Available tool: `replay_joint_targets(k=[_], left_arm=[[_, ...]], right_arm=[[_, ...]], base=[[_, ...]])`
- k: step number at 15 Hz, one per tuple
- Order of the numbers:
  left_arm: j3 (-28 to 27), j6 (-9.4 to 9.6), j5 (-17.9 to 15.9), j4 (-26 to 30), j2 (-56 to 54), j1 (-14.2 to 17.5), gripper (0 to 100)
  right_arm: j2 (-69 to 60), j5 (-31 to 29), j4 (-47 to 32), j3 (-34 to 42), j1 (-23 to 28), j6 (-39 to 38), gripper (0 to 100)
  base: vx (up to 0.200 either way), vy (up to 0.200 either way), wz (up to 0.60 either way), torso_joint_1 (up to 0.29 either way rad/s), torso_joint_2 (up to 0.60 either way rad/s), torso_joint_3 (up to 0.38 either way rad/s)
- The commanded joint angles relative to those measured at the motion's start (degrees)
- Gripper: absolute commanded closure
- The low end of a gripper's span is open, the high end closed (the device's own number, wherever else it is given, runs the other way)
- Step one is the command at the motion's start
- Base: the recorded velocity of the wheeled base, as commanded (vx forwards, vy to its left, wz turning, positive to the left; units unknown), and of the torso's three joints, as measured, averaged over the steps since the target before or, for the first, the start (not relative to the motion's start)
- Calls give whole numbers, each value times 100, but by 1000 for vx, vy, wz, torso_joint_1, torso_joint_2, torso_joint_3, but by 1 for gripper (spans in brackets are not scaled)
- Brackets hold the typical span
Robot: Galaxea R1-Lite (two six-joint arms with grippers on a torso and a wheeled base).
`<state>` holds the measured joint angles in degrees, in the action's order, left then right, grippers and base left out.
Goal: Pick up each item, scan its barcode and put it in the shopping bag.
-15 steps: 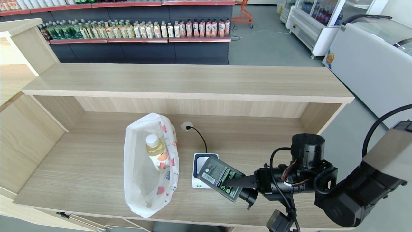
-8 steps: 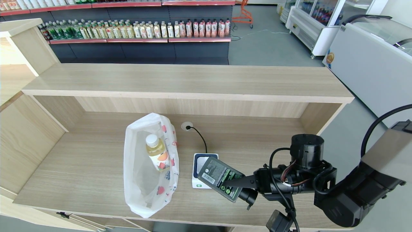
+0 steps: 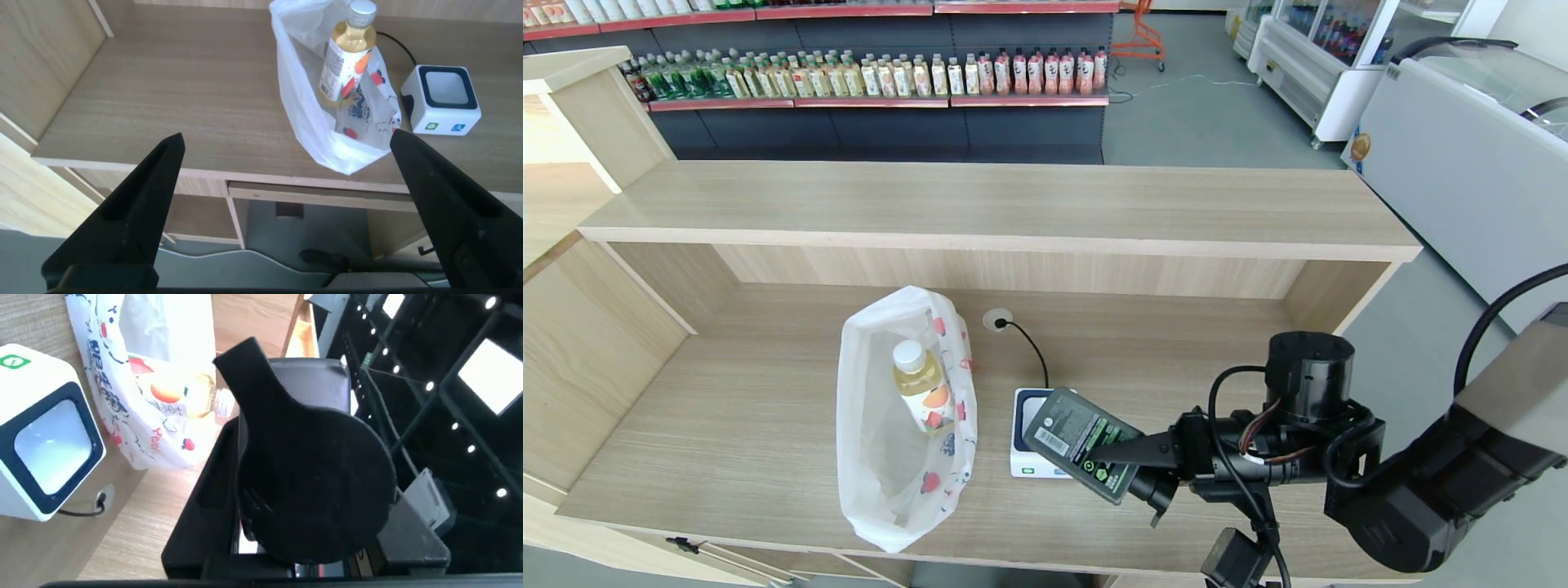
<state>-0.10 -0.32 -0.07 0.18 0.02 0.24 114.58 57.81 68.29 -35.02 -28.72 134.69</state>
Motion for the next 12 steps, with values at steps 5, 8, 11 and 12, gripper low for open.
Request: replay_joint_targets(k=[5, 8, 11, 12], left_arm=[[1, -3, -1, -1, -2, 2, 0], [1, -3, 7, -1, -2, 2, 0], [1, -3, -1, -1, -2, 2, 0], [1, -3, -1, -1, -2, 2, 0]], right_arm=[[-2853, -2001, -290, 1121, 1439, -4302, 100], [-3557, -2546, -1169, 857, 1993, -7950, 100], [-3882, -4023, -1960, 1050, 2064, -12564, 100], [-3873, -4260, -2162, 1191, 2064, -13751, 100]], base=[[0, 0, 0, 0, 0, 0], [0, 0, 0, 0, 0, 0], [0, 0, 0, 0, 0, 0], [0, 0, 0, 0, 0, 0]])
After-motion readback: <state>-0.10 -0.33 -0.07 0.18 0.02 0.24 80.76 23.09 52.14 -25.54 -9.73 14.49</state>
